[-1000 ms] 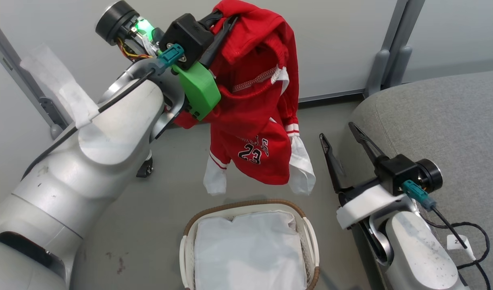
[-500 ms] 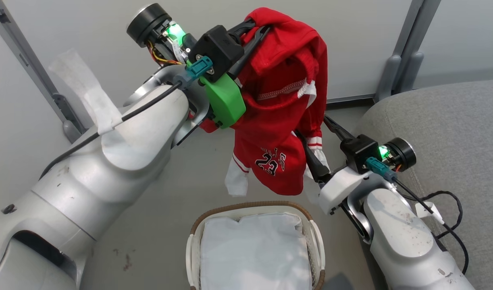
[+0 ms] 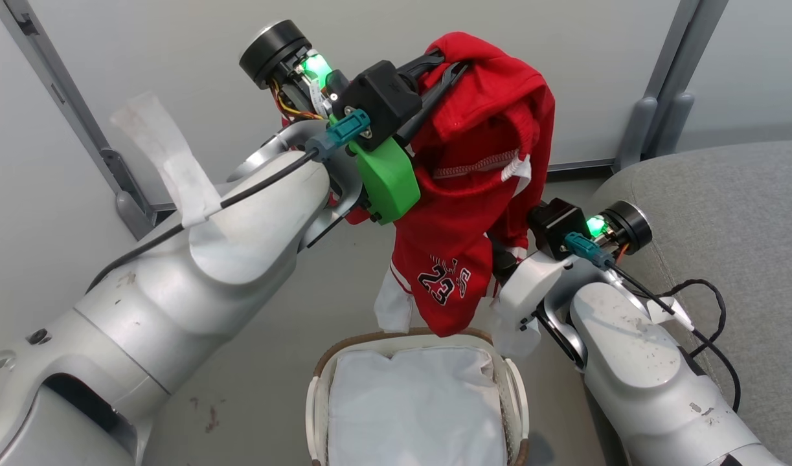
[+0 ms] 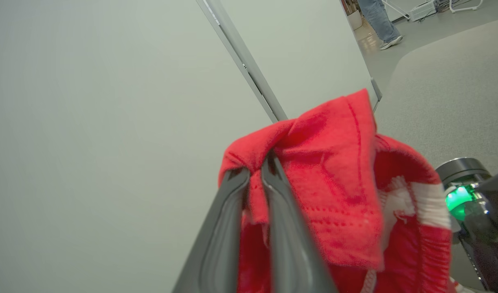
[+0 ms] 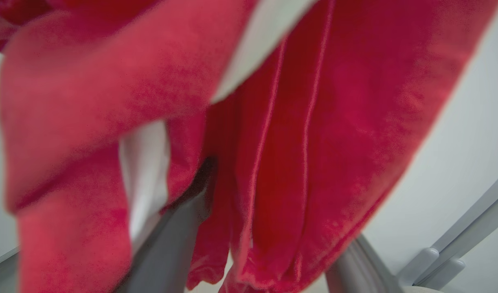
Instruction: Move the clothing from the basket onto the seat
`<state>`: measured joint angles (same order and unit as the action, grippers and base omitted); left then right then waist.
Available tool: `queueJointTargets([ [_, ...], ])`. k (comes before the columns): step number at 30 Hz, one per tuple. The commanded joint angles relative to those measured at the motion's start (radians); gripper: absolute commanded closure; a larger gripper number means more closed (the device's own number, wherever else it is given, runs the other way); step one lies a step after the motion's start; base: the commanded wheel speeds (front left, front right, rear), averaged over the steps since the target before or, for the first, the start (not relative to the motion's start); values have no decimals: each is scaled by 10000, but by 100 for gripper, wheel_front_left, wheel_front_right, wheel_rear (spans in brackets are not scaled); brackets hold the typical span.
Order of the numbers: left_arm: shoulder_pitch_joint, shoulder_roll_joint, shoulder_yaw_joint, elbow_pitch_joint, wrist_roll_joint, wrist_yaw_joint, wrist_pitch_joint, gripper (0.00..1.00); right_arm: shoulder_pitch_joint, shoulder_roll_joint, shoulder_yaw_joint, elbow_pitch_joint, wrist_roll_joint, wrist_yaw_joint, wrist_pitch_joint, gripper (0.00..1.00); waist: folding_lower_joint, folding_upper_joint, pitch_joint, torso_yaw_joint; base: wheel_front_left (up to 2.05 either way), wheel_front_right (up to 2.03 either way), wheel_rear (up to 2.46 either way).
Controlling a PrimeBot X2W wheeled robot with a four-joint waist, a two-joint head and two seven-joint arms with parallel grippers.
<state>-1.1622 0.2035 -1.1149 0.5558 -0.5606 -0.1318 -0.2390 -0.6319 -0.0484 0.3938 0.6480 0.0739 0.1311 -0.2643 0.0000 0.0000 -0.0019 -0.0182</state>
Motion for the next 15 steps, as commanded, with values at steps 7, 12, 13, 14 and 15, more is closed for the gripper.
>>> queueJointTargets([
  [7,360,72,-80,69,-375,22,-145,100,-203,-38,226,138,208,-8,-4,100,0,0,-63,75,0,0,0],
  [12,600,167,-38,180,-627,22,-187,100,-123,-37,31,-51,159,-8,-4,100,0,0,-93,60,0,0,0],
  [13,661,203,-21,224,-689,22,-187,100,-88,-38,-42,-96,130,-8,-4,100,0,0,-100,47,0,0,0],
  [14,720,234,9,266,-782,22,-194,100,-62,-38,-113,-134,102,-8,-4,100,0,0,-105,33,0,0,0],
  [15,769,255,44,310,-851,22,-194,100,-46,-38,-172,-164,97,-8,-4,100,0,0,-108,21,0,0,0],
])
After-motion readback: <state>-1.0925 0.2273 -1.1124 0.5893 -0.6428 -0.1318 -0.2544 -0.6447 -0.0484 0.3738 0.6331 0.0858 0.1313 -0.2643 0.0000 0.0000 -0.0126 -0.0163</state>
